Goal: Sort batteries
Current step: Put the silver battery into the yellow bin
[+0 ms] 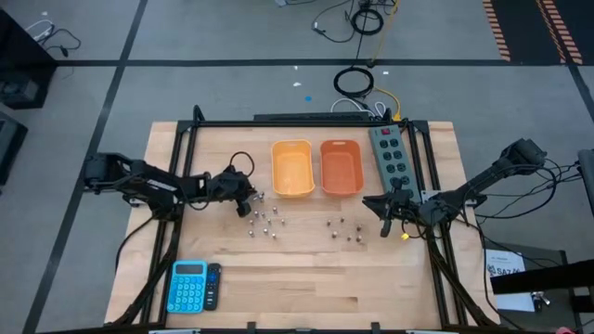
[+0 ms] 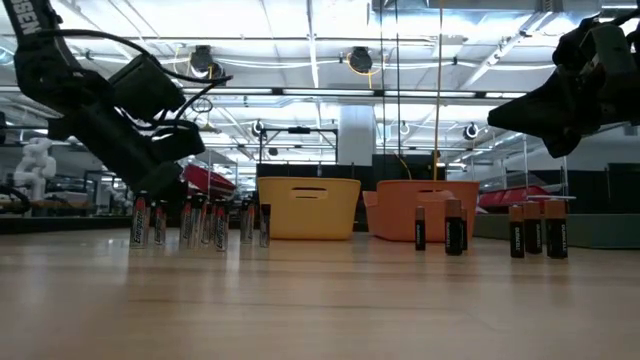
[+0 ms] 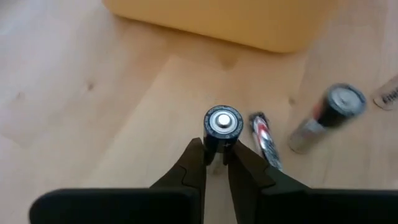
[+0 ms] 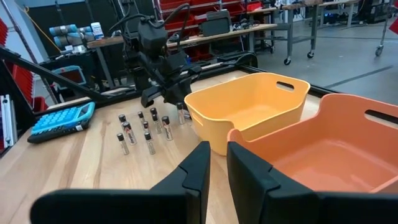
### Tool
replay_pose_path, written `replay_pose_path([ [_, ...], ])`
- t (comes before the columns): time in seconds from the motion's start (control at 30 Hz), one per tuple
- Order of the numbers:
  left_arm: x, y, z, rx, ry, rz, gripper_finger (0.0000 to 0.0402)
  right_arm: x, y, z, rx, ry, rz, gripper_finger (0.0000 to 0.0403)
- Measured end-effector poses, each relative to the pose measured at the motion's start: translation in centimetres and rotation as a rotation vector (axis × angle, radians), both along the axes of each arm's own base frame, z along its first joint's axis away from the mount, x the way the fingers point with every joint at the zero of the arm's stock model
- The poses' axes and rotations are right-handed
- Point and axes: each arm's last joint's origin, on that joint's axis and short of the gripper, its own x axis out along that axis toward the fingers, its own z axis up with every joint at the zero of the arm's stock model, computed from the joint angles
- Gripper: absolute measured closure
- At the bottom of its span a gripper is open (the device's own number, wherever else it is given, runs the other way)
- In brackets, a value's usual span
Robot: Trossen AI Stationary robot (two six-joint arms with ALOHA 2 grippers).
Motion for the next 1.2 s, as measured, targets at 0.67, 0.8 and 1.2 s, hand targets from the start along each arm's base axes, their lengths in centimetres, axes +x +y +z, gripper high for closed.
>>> replay_pose_path([
  [0.67, 6.7, 4.2, 9.3, 0.207, -0.018, -0.152, 0.0358, 0.4, -0.1, -1.6, 0.078, 0.039, -0.150, 0.0355],
  [0.8, 8.0, 4.3, 10.0, 0.170, -0.068, -0.227, 0.0358, 0.6, -0.1, -2.2, 0.090, 0.052, -0.191, 0.0355],
  [1.2, 11.4, 5.0, 8.0, 0.081, -0.010, -0.410, 0.0358, 1.0, -0.3, -2.1, 0.120, 0.011, -0.219, 0.0355],
])
